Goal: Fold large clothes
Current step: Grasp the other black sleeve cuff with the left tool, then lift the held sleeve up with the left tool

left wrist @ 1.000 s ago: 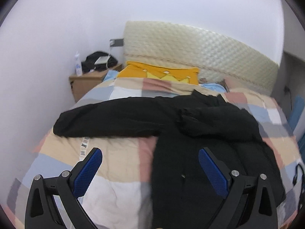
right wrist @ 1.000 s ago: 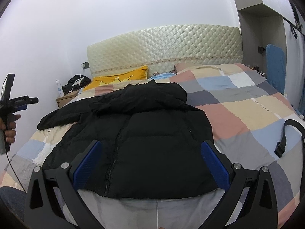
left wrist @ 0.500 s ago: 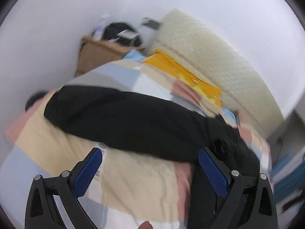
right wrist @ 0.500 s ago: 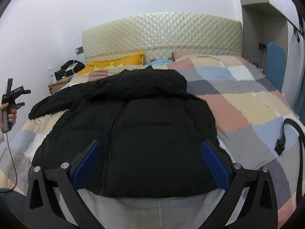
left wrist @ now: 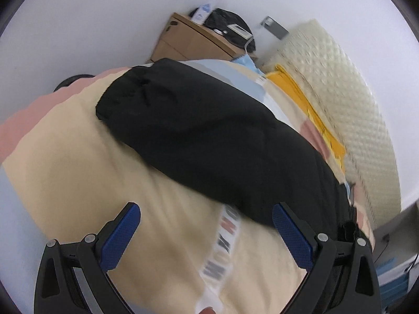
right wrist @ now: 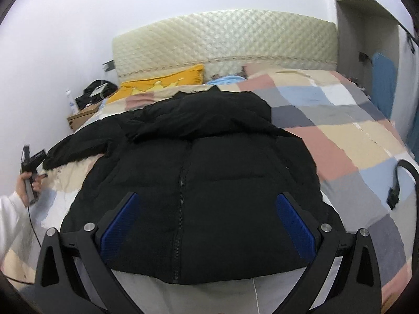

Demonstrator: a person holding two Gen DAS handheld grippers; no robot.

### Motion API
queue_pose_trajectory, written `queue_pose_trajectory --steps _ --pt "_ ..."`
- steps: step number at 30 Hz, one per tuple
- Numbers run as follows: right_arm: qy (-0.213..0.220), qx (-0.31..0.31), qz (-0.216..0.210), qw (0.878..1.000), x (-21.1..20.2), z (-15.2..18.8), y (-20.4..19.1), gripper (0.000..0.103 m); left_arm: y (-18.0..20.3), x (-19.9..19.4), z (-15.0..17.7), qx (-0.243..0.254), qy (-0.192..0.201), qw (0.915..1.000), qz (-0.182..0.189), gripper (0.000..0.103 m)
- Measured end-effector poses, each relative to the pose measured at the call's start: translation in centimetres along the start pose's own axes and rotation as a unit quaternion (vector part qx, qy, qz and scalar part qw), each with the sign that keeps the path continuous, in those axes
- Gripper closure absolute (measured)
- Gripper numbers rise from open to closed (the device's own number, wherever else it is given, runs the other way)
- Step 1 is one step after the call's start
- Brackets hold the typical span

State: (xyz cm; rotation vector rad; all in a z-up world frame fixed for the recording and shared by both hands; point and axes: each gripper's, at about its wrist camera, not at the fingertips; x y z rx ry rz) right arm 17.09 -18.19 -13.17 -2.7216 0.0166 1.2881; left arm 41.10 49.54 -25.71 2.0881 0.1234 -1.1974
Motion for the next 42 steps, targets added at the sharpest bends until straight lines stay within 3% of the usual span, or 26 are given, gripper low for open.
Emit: queue_pose_trajectory --steps 8,12,14,18,19,22,24,28,36,42 --pt "-0.007 0.014 0.029 0.999 0.7 -0.9 -0.3 0.0 -0.1 2.2 -2.8 -0.001 0.026 0.9997 0.003 0.002" --pt "-0.019 0.023 0.031 0.999 1.5 -1.2 -0.3 0.0 0.6 3.6 -4.4 -0.004 0.037 0.9991 -0.02 0.002" --pt "-0.026 0.026 0.025 0.999 1.9 -1.3 -0.5 0.0 0.6 3.3 -5.2 -0.014 0.065 0.9971 -0.036 0.018" --pt "-0.036 0.018 0.036 0.999 2.1 -0.9 -0.9 0.0 -1.3 2.9 -7.3 -0.069 0.07 0.995 -0.018 0.039" --pt "-0.037 0.016 0.038 0.998 2.1 -0.9 -1.0 0.0 -1.4 2.8 -7.7 -0.076 0.07 0.9946 -0.015 0.052" --pt "-0.041 0.019 0.038 0.998 2.1 -0.8 -0.9 0.0 0.4 1.9 -8.3 -0.055 0.082 0.9938 -0.052 0.078" --pt "-0.04 0.019 0.038 0.998 2.0 -0.7 -0.8 0.0 1.3 0.8 -8.0 -0.05 0.095 0.9922 -0.063 0.083" --pt "-0.035 0.018 0.028 0.999 1.7 -0.6 -0.7 0.0 2.9 -2.1 -7.6 -0.048 0.115 0.9888 -0.083 0.086" --pt "-0.011 0.01 0.011 1.0 0.2 0.1 -0.1 0.0 10.3 -9.7 -6.9 0.028 0.149 0.9818 -0.114 0.091" --pt "-0.003 0.026 -0.002 1.0 -0.3 0.2 1.1 0.0 17.4 -15.5 -5.6 0.062 0.181 0.9771 -0.094 0.093"
Point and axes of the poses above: each gripper's, at about its wrist camera, not at the fingertips, and x roughly the way its jaws point, y to its right, z to its underside, and after that the axes turned 13 degrees about -y, right-handed
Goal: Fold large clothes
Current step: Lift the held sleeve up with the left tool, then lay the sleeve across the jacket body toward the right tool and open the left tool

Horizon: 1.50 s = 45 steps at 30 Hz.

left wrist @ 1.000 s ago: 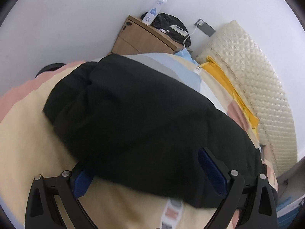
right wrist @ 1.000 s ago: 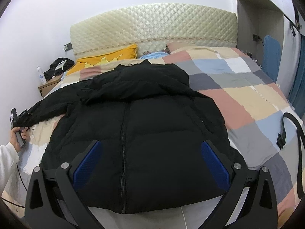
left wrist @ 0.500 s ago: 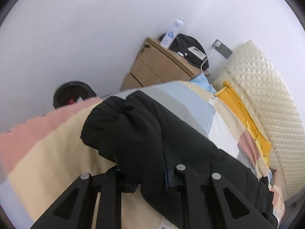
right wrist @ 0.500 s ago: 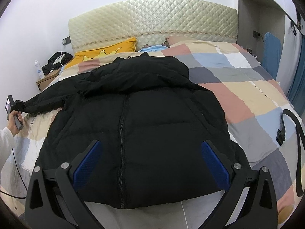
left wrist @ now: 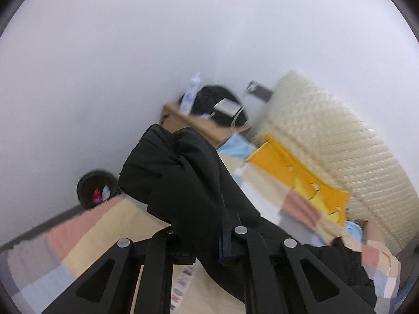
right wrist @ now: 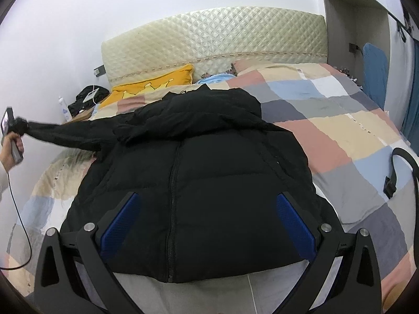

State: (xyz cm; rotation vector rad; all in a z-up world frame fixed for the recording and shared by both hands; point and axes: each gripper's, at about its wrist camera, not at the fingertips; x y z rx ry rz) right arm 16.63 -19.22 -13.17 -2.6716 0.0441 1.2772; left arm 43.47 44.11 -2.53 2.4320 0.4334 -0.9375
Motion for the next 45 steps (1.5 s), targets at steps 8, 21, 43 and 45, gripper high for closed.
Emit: queue_pose_trajectory --steps 8,21,43,45 --pt "0.046 -0.036 -0.017 0.998 -1.5 0.7 -0.1 0.0 10.3 -7.1 0.0 0.097 0.049 0.9941 -0.004 0.093" --pt "0.074 -0.017 -0.018 0.997 -2.3 1.4 3.5 0.0 27.2 -16.0 6.1 0.15 0.093 0.9814 0.076 0.093" --pt "0.122 0.006 -0.067 0.99 -5.3 1.7 11.4 0.0 55.0 -12.1 28.3 0.338 0.025 0.9255 0.169 0.093" --pt "0.123 0.008 -0.071 0.99 -5.1 1.7 11.7 0.0 56.1 -9.9 30.7 0.355 0.004 0.9176 0.178 0.093"
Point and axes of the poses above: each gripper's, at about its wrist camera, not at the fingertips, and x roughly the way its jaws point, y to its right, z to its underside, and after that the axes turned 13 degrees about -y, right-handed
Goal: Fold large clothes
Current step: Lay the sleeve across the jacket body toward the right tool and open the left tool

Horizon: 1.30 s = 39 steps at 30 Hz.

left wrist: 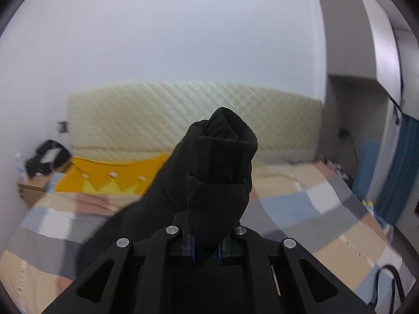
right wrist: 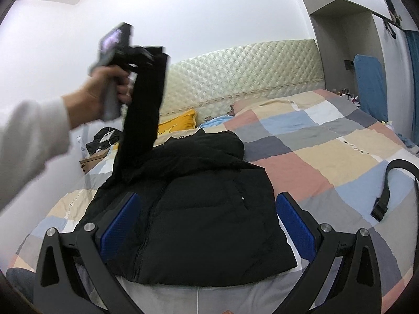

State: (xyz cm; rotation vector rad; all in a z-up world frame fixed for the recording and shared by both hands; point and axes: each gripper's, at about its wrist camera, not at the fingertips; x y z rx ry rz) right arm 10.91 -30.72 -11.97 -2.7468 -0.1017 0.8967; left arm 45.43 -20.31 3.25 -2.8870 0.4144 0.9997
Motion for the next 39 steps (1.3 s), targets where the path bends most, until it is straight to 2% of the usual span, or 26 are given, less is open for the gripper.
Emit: queue_pose_trajectory --steps 5,7,8,10,14,19,24,28,33,35,38,39 --pt "-0.01 0.013 -0.008 1.0 1.2 -0.2 0.7 0.0 4.5 7.1 3.9 0.033 -0.045 0.998 0.03 0.093" --pt "-0.013 0.016 -0.008 1.0 1.6 -0.3 1.0 0.0 4.8 9.1 5.5 0.023 -0.051 0.9972 0.05 0.093" --pt "-0.014 0.017 -0.008 1.0 1.8 -0.4 1.1 0.0 4.5 10.5 6.9 0.003 -0.053 0.9958 0.074 0.093" --pt "-0.016 0.01 -0.002 1.0 2.1 -0.6 1.5 0.0 4.1 13.2 9.1 -0.009 -0.078 0.9916 0.103 0.093" --pt "-0.008 0.024 -0.004 1.0 2.5 -1.1 2.7 0.0 5.2 17.1 12.7 0.036 -0.109 0.989 0.093 0.093" --pt "-0.027 0.039 -0.008 0.999 4.1 -1.1 3.6 0.0 4.7 20.8 15.0 0.021 -0.148 0.9845 0.093 0.093" --pt "-0.029 0.044 -0.006 0.999 4.6 -1.3 4.0 0.0 2.6 21.2 15.7 -0.007 -0.143 0.9812 0.129 0.093" --pt "-0.031 0.044 -0.007 0.999 4.9 -1.2 4.0 0.0 3.5 20.2 15.4 0.004 -0.143 0.9832 0.113 0.093" --pt "-0.031 0.033 0.002 0.999 5.1 -1.1 3.9 0.0 4.3 18.7 14.9 0.002 -0.162 0.9835 0.08 0.091" --pt "-0.03 0.034 -0.001 0.999 5.0 -1.0 4.0 0.0 4.5 17.2 14.5 0.004 -0.165 0.9829 0.081 0.091" --pt "-0.033 0.021 0.004 0.999 4.7 -0.8 3.6 0.0 5.0 14.8 13.4 0.029 -0.157 0.9846 0.072 0.081" --pt "-0.027 0.016 0.007 0.999 4.4 -0.7 3.4 0.0 5.0 13.9 13.3 0.038 -0.155 0.9851 0.065 0.068"
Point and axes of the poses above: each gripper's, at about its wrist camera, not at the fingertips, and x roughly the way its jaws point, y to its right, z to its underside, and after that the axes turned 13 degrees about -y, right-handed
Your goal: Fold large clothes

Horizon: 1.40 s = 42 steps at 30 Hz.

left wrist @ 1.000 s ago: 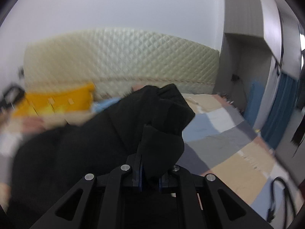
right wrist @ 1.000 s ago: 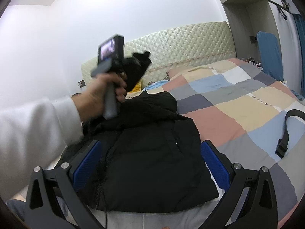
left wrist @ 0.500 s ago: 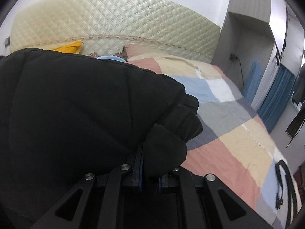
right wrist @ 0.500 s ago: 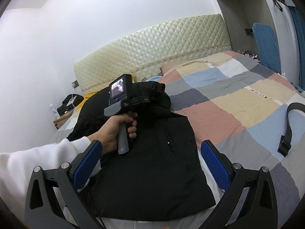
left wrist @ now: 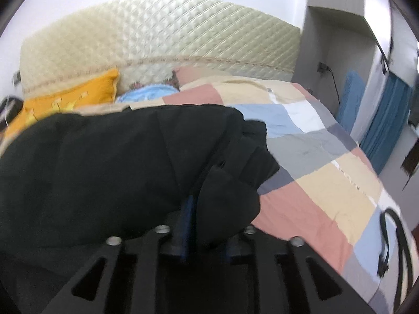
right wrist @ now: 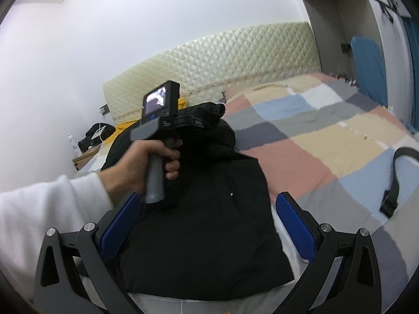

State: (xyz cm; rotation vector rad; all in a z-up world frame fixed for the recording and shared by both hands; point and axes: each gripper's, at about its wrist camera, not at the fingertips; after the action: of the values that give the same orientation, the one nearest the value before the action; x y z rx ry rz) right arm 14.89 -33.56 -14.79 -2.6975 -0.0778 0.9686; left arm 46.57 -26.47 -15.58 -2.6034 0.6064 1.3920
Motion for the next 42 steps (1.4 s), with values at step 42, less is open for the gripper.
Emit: queue_pose_trajectory --steps 42 --pt "0.014 -0.078 -0.009 0.997 -6.4 2.2 -4.8 0.0 -6.7 -34.6 22.1 -0.068 0.141 0.9847 -0.076 0.026"
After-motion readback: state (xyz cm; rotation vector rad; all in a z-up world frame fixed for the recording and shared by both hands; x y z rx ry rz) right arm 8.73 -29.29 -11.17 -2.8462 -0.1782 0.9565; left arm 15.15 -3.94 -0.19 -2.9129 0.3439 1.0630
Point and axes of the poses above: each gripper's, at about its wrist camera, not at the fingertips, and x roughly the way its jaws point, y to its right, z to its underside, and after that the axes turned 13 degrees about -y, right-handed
